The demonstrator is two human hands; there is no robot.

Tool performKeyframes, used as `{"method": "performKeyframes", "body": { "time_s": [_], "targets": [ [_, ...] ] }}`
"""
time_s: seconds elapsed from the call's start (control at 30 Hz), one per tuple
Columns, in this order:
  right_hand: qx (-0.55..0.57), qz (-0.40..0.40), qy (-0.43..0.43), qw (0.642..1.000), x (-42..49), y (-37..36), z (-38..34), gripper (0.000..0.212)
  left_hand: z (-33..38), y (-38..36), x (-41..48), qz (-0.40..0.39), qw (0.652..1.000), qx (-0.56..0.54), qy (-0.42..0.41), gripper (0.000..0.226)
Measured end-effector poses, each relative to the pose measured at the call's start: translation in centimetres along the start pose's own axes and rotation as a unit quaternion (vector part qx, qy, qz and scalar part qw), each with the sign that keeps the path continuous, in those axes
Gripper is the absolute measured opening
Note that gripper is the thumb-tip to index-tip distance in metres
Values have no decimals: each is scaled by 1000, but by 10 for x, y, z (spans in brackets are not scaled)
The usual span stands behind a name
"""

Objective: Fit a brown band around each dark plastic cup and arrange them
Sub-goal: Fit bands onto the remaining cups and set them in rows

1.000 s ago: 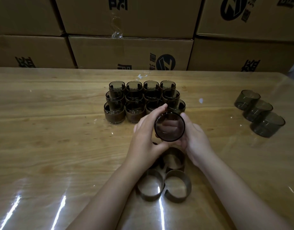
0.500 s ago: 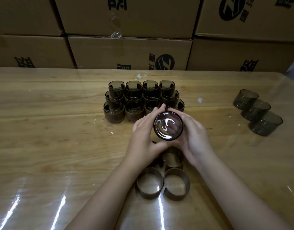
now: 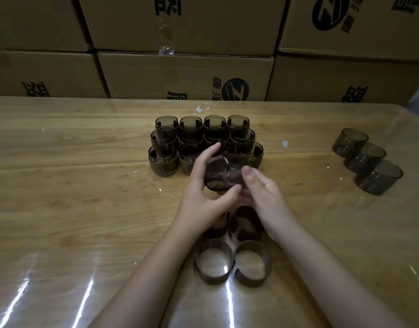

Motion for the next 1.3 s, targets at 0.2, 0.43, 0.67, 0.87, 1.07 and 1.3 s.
{"method": "performKeyframes", "body": {
  "time_s": [0.2, 0.43, 0.67, 0.87, 1.07, 1.3],
  "targets": [
    [-121, 18, 79, 989, 1, 10, -3, 12, -5, -1, -1, -30, 996, 87, -7, 70],
    [-237, 1, 14, 971, -3, 33, 16, 21, -22, 21, 1, 70, 989, -74, 108, 70],
    [-403, -186, -11, 896, -5, 26, 27, 7, -35, 23, 5, 126, 961, -177, 170, 69],
    [-154, -3, -107, 982, -3, 42, 27, 32, -38, 23, 1, 125, 949, -198, 212, 87],
    [14, 124, -96, 988, 0, 45, 27, 14, -35, 22, -1, 73, 960, -208, 176, 77],
    [0, 117, -41, 992, -6, 20, 21, 26, -22, 11, 0, 27, 994, -34, 97, 59]
  ]
}}
Point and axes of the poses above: each hand's wrist, its own x-axis towards the middle knuckle, its own y-axis out of the back of the hand, z = x × y, the point moved 4 cm from there along x, towards the middle knuckle, and after that the axes turned 14 degrees about -x, right-handed, at the moved point
